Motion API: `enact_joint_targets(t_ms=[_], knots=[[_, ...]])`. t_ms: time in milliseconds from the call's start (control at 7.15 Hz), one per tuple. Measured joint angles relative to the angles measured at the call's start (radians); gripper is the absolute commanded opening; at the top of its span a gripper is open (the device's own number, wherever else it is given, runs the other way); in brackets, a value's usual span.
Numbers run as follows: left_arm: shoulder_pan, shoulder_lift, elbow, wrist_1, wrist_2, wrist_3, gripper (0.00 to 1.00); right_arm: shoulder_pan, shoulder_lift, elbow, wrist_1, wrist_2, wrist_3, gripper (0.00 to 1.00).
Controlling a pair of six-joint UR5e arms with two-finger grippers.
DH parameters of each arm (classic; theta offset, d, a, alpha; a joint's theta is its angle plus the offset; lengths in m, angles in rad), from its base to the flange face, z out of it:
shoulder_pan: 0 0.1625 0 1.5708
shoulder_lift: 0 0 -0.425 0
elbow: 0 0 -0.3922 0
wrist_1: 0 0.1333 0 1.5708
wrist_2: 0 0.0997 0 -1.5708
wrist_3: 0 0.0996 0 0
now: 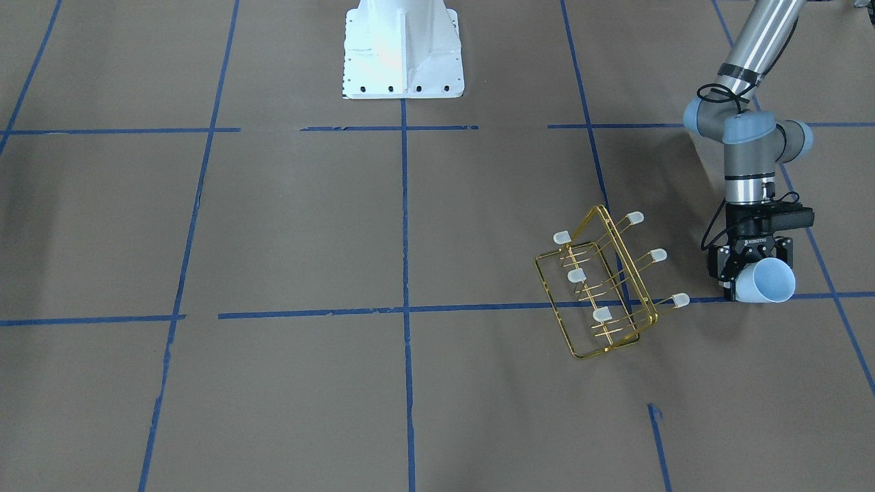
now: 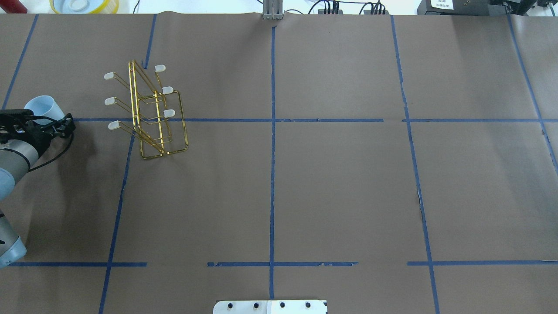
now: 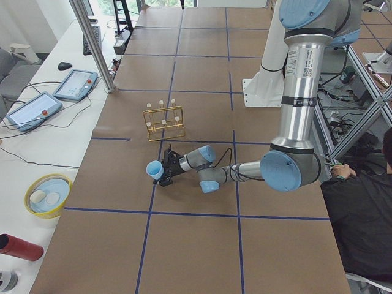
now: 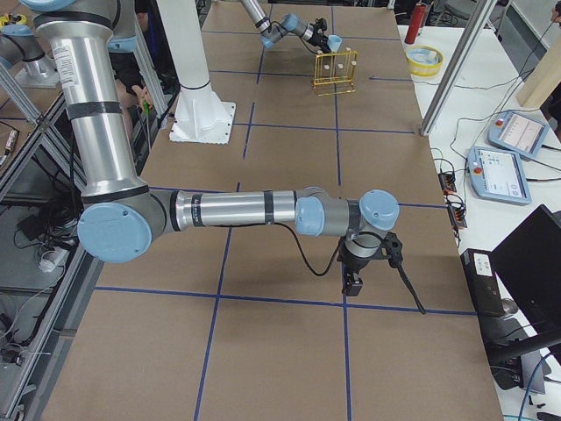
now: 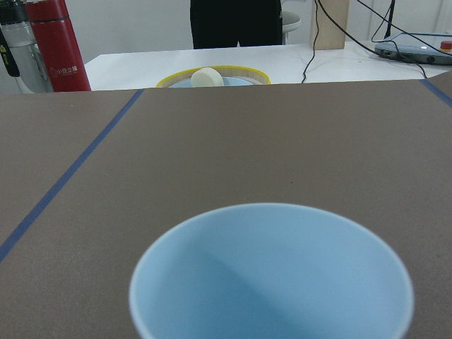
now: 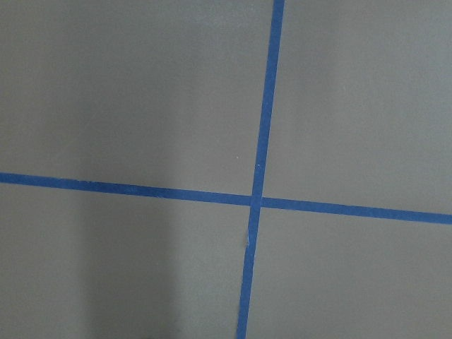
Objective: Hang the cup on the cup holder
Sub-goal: 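Lift the light blue cup with the left gripper off the table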
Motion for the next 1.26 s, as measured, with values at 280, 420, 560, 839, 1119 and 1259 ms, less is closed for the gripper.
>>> enact_joint_targets(t_ms=[280,420,560,839,1119,1259], knots=[[0.000,0.000,-0.003,0.000,-0.007,0.000,0.37,0.000,0.000,0.000,0.000,0.000,0.000,1.00],[-0.001,0.000,-0.007,0.000,-0.008,0.001,0.33,0.000,0.000,0.000,0.000,0.000,0.000,1.00],[-0.005,0.000,-0.017,-0.001,-0.008,0.003,0.31,0.000,0.000,0.000,0.000,0.000,0.000,1.00],[-0.022,0.007,-0.071,0.001,-0.013,0.009,0.25,0.000,0.000,0.000,0.000,0.000,0.000,1.00],[-0.040,0.042,-0.176,0.005,-0.019,0.045,0.12,0.000,0.000,0.000,0.000,0.000,0.000,1.00],[-0.041,0.079,-0.254,0.008,-0.019,0.067,0.11,0.000,0.000,0.000,0.000,0.000,0.000,1.00]])
